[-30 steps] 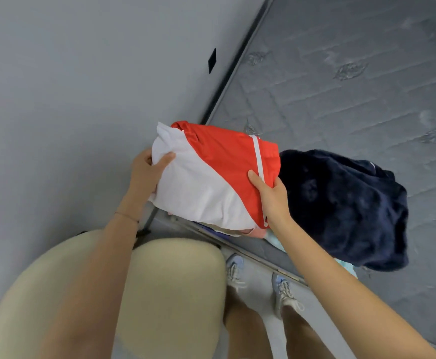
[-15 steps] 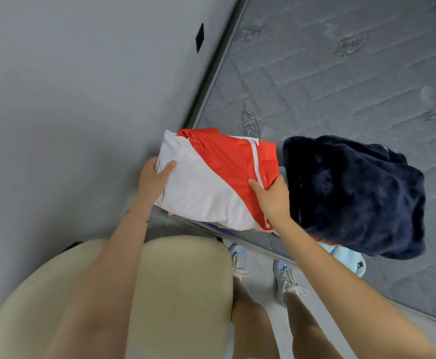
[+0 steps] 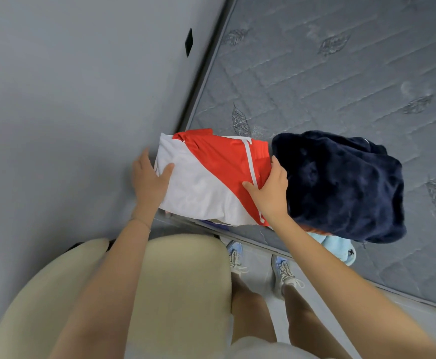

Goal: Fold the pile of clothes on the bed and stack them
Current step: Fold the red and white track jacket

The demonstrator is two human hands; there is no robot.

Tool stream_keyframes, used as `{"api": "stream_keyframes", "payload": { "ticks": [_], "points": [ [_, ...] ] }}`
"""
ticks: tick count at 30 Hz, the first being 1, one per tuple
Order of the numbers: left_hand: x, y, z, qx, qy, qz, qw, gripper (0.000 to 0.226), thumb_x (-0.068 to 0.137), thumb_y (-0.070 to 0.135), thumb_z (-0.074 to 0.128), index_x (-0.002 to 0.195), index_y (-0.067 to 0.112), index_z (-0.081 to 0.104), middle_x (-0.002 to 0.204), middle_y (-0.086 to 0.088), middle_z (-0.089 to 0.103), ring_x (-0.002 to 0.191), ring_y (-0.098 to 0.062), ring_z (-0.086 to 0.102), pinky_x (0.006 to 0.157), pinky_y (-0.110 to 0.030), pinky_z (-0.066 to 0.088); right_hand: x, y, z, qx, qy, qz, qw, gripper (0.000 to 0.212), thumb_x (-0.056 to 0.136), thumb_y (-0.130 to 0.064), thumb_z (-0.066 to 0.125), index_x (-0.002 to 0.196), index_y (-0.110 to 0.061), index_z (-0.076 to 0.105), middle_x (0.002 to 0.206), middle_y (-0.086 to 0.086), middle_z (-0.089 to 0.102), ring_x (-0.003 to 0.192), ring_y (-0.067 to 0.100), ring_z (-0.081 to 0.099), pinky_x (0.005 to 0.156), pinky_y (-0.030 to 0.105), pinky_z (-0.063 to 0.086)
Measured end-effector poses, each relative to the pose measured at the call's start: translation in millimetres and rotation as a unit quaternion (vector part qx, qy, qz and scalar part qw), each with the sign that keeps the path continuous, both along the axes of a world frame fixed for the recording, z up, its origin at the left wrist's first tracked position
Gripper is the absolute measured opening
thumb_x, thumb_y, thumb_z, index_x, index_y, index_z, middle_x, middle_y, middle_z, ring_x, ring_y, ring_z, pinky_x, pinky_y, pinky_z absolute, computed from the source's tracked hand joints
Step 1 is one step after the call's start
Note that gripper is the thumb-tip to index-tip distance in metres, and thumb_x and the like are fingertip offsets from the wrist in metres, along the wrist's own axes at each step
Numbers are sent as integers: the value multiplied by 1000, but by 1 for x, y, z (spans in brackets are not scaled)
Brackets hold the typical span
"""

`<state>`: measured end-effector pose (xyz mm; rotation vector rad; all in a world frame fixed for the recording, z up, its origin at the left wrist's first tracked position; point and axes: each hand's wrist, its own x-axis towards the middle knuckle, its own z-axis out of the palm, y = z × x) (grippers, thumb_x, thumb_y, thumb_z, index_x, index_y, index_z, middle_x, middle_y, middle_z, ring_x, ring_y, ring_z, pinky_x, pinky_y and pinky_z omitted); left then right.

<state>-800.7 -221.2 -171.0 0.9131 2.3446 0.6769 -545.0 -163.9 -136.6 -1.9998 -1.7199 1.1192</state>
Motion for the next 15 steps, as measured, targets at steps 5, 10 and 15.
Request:
{"api": "stream_keyframes", "payload": {
  "ticks": [5,10,15],
  "points": [
    [32,3,24,14,168,-133,977,71,91,43,62,148,11,36,155,-21,23,144,-36,21,116,-50,15,9,-3,16,67,-104,115,986,82,88,-46,64,153,-17,23,158,12,21,146,30,17,118,40,17],
    [74,14,33,38,151,-205,966,64,94,43,58,148,17,38,159,-16,18,148,-33,13,118,-56,9,24,-7,34,73,-115,163,977,76,90,-46,62,152,-21,28,160,9,19,149,30,10,118,39,12],
    [121,34,59,74,183,-302,932,66,91,47,60,148,22,39,159,-13,22,148,-33,15,116,-55,8,63,-3,62,129,-136,153,970,74,87,-44,64,150,-22,33,160,9,22,149,31,10,120,44,14]
  ]
}}
